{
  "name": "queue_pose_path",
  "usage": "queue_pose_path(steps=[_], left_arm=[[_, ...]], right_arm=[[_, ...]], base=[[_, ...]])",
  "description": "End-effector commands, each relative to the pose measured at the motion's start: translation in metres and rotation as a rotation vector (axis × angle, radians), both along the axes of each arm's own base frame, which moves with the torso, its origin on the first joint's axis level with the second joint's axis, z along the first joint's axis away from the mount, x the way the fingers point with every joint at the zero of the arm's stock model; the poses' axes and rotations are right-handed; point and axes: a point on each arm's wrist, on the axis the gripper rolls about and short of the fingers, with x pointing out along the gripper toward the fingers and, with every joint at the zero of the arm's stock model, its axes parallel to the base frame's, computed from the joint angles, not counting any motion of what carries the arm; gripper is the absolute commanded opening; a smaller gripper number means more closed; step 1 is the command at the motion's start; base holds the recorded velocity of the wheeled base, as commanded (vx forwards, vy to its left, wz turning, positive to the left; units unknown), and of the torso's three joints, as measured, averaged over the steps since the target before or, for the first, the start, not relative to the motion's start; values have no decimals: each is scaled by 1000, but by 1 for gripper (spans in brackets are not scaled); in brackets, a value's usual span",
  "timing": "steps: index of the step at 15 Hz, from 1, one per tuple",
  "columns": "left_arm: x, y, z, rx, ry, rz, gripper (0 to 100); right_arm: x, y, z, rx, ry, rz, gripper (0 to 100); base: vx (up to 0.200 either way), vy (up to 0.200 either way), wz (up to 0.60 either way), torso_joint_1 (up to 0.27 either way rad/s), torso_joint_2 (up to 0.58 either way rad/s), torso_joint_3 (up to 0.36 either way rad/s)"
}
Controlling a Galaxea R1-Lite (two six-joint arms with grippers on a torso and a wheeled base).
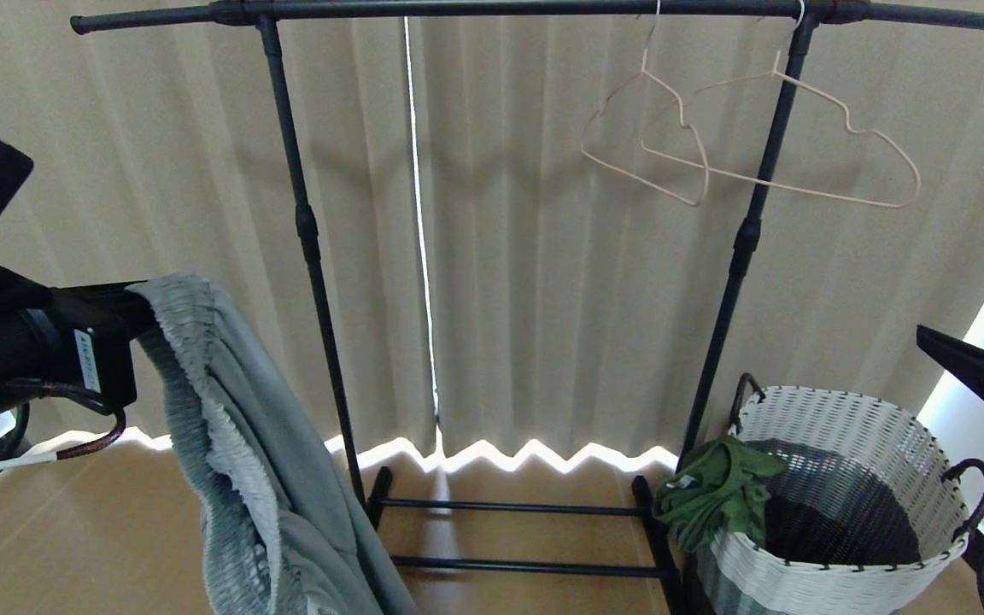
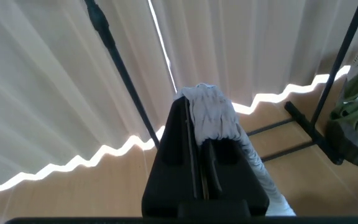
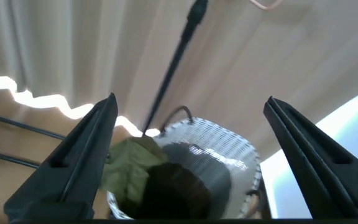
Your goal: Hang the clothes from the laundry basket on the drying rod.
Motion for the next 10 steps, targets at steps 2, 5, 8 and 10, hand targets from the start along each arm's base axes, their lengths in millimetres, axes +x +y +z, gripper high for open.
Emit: queue_pose_path(steps=[2, 5, 8, 10], left_arm=[[0, 1, -5, 5, 13, 5, 0], [-4, 3, -11, 7, 26, 10, 0], [-4, 3, -13, 8, 28, -1, 0], [-5, 3, -17, 14, 40, -6, 0]], right_arm=[[-3, -1, -6, -26, 15, -20, 100], [-4, -1, -6, -28, 13, -23, 100], [-4, -3, -6, -30, 15, -35, 100], [-5, -3, -7, -28, 18, -33, 100]], base=[[0, 0, 0, 0, 0, 0], [0, 0, 0, 0, 0, 0], [0, 0, 0, 0, 0, 0], [0, 0, 0, 0, 0, 0]])
